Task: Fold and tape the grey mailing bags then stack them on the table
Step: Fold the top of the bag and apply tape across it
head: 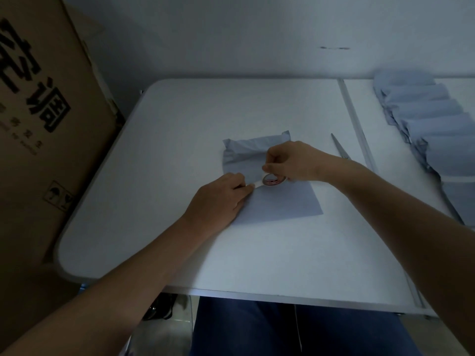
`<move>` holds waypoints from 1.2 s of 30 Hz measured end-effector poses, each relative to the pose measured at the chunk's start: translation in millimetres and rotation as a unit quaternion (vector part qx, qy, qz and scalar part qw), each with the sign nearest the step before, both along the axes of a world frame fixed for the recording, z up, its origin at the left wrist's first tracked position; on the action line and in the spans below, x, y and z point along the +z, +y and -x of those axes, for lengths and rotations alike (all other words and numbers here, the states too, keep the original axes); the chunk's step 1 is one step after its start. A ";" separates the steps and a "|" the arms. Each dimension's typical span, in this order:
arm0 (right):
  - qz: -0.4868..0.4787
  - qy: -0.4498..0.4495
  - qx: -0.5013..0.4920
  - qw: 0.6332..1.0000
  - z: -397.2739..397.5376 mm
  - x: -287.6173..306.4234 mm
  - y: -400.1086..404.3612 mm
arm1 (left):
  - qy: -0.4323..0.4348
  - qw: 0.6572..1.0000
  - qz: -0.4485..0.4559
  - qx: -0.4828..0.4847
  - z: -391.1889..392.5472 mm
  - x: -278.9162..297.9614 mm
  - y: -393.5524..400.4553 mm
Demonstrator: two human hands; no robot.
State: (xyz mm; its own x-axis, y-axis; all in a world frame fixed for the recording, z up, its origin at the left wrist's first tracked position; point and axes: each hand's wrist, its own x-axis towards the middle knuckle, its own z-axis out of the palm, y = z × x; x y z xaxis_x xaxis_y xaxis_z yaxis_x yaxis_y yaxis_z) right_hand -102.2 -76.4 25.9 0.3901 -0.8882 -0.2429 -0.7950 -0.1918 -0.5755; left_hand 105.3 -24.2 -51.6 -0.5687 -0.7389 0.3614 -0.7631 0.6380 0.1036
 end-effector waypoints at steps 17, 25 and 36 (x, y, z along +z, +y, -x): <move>0.085 0.111 0.049 0.989 9.7 -1.1 -1.7 | -0.007 1.000 0.018 -0.002 0.2 -0.1 -0.7; 0.085 0.153 0.038 0.984 8.0 0.9 -0.6 | -0.032 0.998 0.045 -0.002 0.7 0.9 1.3; -0.040 -0.067 -0.070 0.995 16.5 -11.3 12.3 | -0.090 0.992 0.072 -0.051 1.8 3.2 -6.0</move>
State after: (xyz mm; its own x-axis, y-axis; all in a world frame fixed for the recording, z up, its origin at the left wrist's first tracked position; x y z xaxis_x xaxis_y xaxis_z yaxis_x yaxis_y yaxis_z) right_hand -118.8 -64.1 14.6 0.2977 -0.9158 -0.2695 -0.7263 -0.0341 -0.6865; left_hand 103.5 -30.2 -48.4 -0.7030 -0.6221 0.3446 -0.6914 0.7113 -0.1265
